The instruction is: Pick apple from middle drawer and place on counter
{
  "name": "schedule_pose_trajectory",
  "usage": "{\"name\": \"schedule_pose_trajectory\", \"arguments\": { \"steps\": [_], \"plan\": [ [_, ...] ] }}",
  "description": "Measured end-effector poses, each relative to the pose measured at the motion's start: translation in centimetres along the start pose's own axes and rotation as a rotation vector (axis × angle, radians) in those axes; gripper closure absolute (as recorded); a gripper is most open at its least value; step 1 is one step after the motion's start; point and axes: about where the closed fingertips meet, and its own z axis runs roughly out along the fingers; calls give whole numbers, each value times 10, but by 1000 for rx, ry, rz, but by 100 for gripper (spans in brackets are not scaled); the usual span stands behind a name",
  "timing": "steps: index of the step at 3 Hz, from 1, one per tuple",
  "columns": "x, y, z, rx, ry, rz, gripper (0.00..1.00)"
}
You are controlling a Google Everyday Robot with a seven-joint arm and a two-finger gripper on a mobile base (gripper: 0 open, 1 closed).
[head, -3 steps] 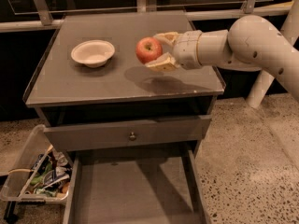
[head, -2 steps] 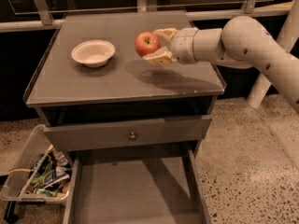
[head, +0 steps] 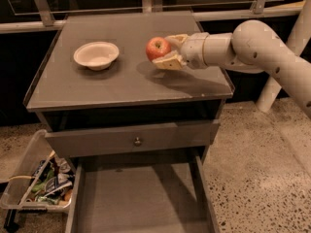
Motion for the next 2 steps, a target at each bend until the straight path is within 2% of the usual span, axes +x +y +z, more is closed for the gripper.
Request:
{"name": "schedule_pose_trajectory", "arguments": {
  "steps": [1, 2],
  "plan": [
    [12, 4, -7, -11, 43, 35, 100],
    [24, 8, -6, -44, 89, 56, 100]
  ]
}}
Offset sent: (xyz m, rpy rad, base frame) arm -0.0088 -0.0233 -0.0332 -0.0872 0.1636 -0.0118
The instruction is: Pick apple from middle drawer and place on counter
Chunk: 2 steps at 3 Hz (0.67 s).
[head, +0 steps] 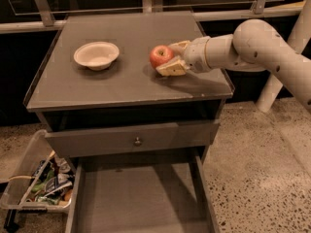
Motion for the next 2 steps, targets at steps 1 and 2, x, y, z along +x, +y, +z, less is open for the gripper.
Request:
{"name": "schedule_pose_trajectory", "arguments": {
  "steps": [1, 2],
  "plan": [
    [12, 2, 5, -37, 36, 21, 100],
    [12, 2, 5, -39, 38, 22, 82]
  ]
}}
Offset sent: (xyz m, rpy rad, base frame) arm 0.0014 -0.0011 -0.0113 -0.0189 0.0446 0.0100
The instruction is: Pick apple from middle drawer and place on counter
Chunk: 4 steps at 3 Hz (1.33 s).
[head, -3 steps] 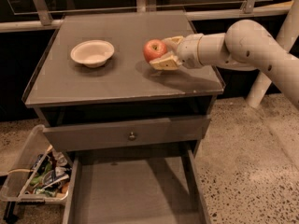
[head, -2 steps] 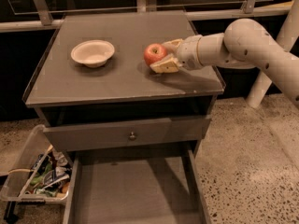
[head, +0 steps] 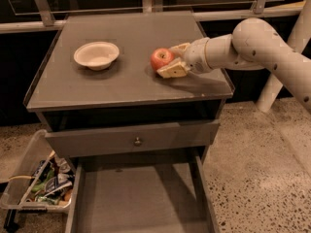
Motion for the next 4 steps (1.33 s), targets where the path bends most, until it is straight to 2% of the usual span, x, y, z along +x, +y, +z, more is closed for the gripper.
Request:
{"name": "schedule_pose_trajectory", "arguments": {
  "steps": [3, 4],
  "plan": [
    [0, 0, 0, 0, 0, 0, 13],
    [0, 0, 0, 0, 0, 0, 0]
  ]
}}
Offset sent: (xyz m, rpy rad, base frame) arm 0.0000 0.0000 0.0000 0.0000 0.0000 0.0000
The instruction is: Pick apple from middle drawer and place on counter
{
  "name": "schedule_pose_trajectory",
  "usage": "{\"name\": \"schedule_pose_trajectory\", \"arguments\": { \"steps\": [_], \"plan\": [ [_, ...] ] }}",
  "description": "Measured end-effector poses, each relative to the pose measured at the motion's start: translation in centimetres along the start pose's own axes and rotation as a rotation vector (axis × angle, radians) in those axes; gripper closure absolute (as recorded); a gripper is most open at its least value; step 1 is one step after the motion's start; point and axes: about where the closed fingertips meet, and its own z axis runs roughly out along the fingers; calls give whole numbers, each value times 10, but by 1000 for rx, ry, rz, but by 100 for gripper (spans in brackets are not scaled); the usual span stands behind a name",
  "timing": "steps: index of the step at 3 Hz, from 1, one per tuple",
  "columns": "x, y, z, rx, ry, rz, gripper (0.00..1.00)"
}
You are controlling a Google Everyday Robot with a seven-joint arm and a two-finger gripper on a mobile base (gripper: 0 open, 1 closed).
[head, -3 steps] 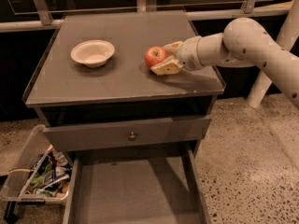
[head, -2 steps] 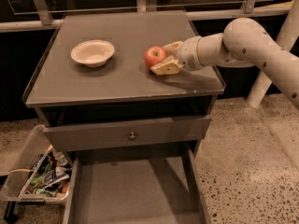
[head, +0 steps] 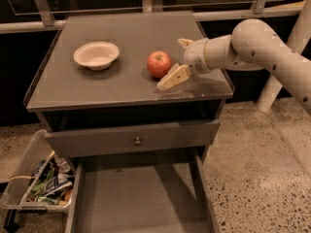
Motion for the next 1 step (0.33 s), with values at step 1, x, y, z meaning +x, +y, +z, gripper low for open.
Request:
{"name": "schedule_pose_trajectory", "arguments": {
  "steps": [1],
  "plan": [
    [0, 0, 0, 0, 0, 0, 0]
  ]
}}
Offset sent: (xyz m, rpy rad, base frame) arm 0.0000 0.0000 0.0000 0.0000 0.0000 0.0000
